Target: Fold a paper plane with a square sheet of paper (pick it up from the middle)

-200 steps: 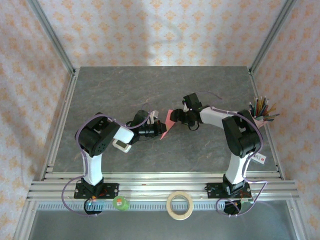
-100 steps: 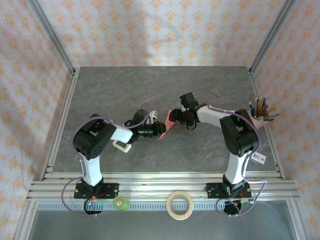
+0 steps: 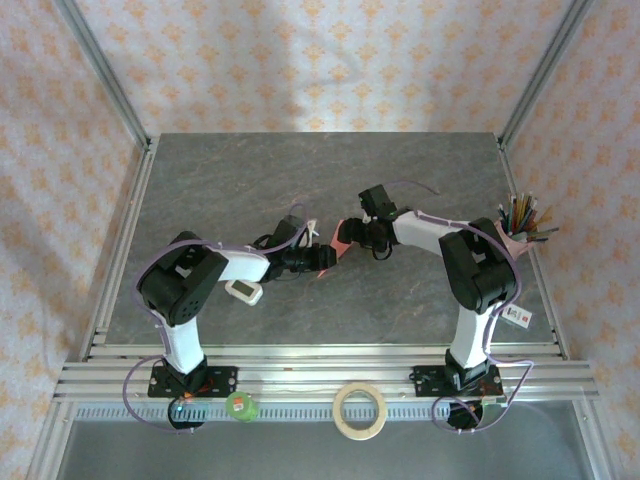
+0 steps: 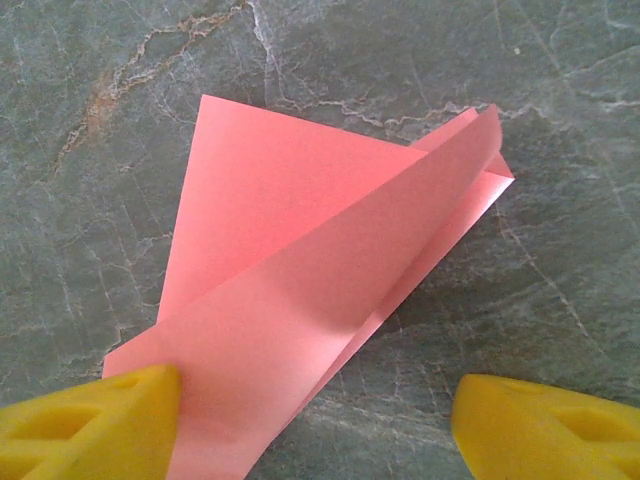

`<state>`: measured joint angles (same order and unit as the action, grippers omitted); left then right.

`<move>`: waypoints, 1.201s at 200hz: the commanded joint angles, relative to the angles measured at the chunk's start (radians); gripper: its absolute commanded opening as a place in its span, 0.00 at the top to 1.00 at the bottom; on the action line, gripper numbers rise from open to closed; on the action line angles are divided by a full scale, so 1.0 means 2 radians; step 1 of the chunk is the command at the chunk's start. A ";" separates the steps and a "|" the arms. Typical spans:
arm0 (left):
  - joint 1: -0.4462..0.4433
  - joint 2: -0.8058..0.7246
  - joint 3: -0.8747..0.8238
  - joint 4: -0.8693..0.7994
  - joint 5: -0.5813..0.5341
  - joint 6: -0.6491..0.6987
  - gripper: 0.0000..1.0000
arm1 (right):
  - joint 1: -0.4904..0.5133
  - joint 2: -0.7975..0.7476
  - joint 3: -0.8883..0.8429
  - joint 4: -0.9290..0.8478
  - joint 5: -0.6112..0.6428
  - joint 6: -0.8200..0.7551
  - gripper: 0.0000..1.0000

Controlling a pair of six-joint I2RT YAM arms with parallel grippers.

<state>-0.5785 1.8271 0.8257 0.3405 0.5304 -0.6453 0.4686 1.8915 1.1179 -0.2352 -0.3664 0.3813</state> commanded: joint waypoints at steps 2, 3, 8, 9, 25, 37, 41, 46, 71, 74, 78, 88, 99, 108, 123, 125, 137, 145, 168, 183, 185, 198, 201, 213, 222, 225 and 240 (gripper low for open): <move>-0.004 -0.014 0.014 -0.036 -0.029 0.023 0.58 | 0.002 0.075 -0.015 0.026 0.018 -0.002 0.25; -0.004 -0.014 0.014 -0.036 -0.029 0.023 0.57 | 0.002 0.075 -0.015 0.025 0.018 -0.002 0.25; -0.005 -0.015 0.014 -0.037 -0.030 0.025 0.57 | 0.002 0.076 -0.014 0.025 0.018 -0.003 0.25; -0.005 -0.015 0.015 -0.038 -0.030 0.025 0.57 | 0.002 0.076 -0.014 0.025 0.018 -0.003 0.25; -0.006 -0.013 0.016 -0.043 -0.034 0.027 0.58 | 0.002 0.078 -0.012 0.023 0.018 -0.002 0.25; -0.007 -0.011 0.017 -0.048 -0.037 0.027 0.59 | 0.002 0.080 -0.011 0.023 0.018 -0.003 0.25; -0.008 -0.011 0.017 -0.049 -0.038 0.027 0.59 | 0.002 0.080 -0.011 0.023 0.018 -0.003 0.25; -0.008 -0.012 0.016 -0.049 -0.039 0.027 0.59 | 0.002 0.080 -0.011 0.022 0.018 -0.002 0.25; -0.008 -0.009 0.016 -0.052 -0.042 0.038 0.64 | 0.002 0.083 -0.010 0.022 0.018 -0.002 0.25; -0.008 -0.008 0.015 -0.052 -0.042 0.040 0.64 | 0.002 0.084 -0.010 0.022 0.018 -0.002 0.25; -0.008 -0.007 0.014 -0.053 -0.043 0.041 0.65 | 0.002 0.084 -0.010 0.022 0.018 -0.002 0.25; -0.008 -0.005 0.014 -0.052 -0.043 0.042 0.67 | 0.002 0.084 -0.011 0.021 0.018 -0.002 0.25; -0.008 -0.002 0.014 -0.051 -0.042 0.042 0.69 | 0.002 0.084 -0.011 0.021 0.018 -0.002 0.25; -0.008 0.000 0.013 -0.051 -0.042 0.043 0.71 | 0.002 0.086 -0.011 0.021 0.018 -0.001 0.25; -0.008 0.003 0.011 -0.050 -0.043 0.044 0.74 | 0.002 0.088 -0.011 0.022 0.018 -0.001 0.25; -0.008 0.003 0.011 -0.050 -0.044 0.044 0.74 | 0.002 0.088 -0.011 0.022 0.018 -0.001 0.25; -0.008 0.005 0.010 -0.050 -0.044 0.045 0.76 | 0.003 0.090 -0.012 0.023 0.018 -0.001 0.25; -0.008 0.006 0.009 -0.049 -0.045 0.045 0.77 | 0.002 0.090 -0.011 0.023 0.018 -0.001 0.25; -0.008 0.010 0.006 -0.046 -0.047 0.043 0.79 | 0.002 0.092 -0.011 0.023 0.015 -0.002 0.26; -0.008 0.010 0.003 -0.042 -0.047 0.041 0.79 | 0.002 0.088 -0.008 0.021 0.011 -0.003 0.26; -0.008 0.010 0.003 -0.041 -0.047 0.041 0.79 | 0.002 0.087 -0.007 0.020 0.010 -0.005 0.26; -0.008 0.011 0.001 -0.038 -0.047 0.039 0.79 | 0.002 0.075 -0.003 0.017 0.004 -0.011 0.26; -0.008 0.011 0.001 -0.038 -0.046 0.039 0.78 | 0.002 0.072 -0.002 0.016 0.003 -0.012 0.26; -0.008 0.012 -0.001 -0.037 -0.046 0.038 0.79 | 0.002 0.054 0.002 0.012 0.000 -0.019 0.26; -0.008 0.011 -0.002 -0.034 -0.044 0.036 0.79 | 0.002 0.037 0.005 0.009 -0.001 -0.026 0.26; -0.007 0.011 -0.003 -0.033 -0.044 0.036 0.79 | 0.002 0.034 0.005 0.008 -0.001 -0.027 0.26; -0.007 0.011 -0.004 -0.029 -0.041 0.034 0.79 | 0.002 0.008 0.006 0.004 0.002 -0.034 0.25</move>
<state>-0.5896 1.8294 0.8406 0.2737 0.4625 -0.5747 0.4686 1.8771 1.1492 -0.2806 -0.3771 0.3656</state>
